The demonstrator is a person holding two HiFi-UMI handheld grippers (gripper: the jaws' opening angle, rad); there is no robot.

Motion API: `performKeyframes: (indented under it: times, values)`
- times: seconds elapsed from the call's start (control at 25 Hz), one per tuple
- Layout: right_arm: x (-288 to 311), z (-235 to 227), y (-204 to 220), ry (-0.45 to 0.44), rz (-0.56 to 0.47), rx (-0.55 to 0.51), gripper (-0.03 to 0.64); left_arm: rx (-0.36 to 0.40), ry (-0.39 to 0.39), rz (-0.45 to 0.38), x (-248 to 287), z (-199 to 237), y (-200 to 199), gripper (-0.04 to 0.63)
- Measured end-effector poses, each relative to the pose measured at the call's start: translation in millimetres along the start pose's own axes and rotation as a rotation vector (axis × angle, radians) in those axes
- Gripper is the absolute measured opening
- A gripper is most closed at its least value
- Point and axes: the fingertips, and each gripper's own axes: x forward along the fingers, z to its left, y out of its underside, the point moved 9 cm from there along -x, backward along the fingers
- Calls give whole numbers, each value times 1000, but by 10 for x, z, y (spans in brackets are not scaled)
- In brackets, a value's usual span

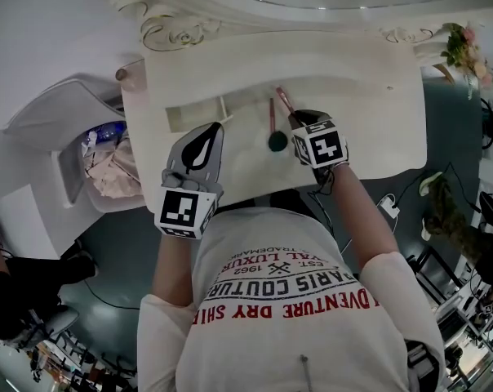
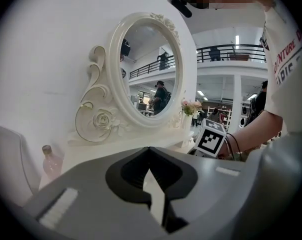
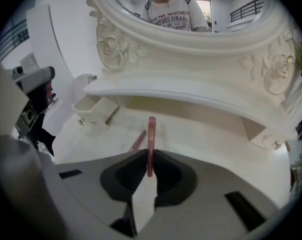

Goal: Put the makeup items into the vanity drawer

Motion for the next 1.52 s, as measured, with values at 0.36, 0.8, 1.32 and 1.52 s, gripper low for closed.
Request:
performKeyframes:
  times: [0.36, 0.8, 1.32, 1.52]
  values:
    - [-207, 560, -430, -135, -44, -214, 44, 12, -94, -51, -435, 234, -93, 9]
    - [87, 1433, -892, -248, -19, -464, 44, 12, -205, -102, -1055, 634, -40, 9]
    - [527, 1910, -1193, -234, 46, -560, 45, -12, -266, -82, -1512, 1040, 225, 9]
    - [502, 1940, -1205, -231, 24, -509, 170, -21, -243, -84, -1505, 1129, 218, 9]
